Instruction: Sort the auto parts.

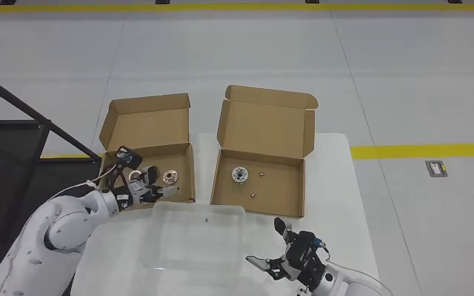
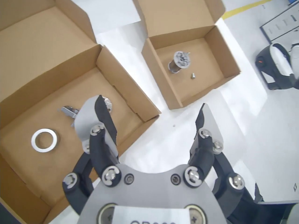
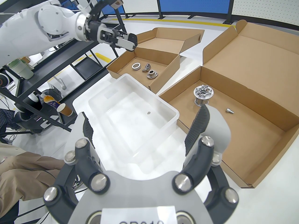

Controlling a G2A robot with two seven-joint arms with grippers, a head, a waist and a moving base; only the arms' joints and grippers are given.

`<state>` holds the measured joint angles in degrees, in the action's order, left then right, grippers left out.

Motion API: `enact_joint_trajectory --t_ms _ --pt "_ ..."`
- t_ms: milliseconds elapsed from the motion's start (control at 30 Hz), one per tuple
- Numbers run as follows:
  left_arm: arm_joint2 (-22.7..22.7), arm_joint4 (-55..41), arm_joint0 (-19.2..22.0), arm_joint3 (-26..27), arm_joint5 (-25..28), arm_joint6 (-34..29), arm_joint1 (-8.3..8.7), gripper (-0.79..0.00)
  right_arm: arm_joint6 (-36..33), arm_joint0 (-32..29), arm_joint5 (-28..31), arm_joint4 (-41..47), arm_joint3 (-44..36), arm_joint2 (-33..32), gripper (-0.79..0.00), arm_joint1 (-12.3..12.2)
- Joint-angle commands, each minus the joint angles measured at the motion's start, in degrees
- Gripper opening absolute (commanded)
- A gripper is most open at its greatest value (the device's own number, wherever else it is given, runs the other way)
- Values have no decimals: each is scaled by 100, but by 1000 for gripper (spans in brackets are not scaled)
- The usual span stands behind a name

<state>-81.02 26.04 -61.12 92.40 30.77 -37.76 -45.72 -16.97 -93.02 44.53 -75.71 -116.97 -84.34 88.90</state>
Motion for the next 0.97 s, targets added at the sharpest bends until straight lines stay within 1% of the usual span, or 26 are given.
enact_joint_trajectory --t_ms 0,67,133,233,300,933 --pt "-433 -389 -504 218 374 -52 63 -46 0 0 0 0 0 0 0 0" --pt "-726 -720 -830 343 745 -90 108 -37 0 0 0 0 0 0 0 0" --pt "-957 -1039 -1083 387 1063 -123 142 0 0 0 0 0 0 0 0 0" --pt "-1236 -1541 -1355 438 1398 -150 178 0 0 0 0 0 0 0 0 0" --pt "-1355 -1758 -1465 487 1526 -196 196 0 0 0 0 0 0 0 0 0" --pt "-1355 -1758 -1465 487 1526 -196 196 -1 0 0 0 0 0 0 -1 0"
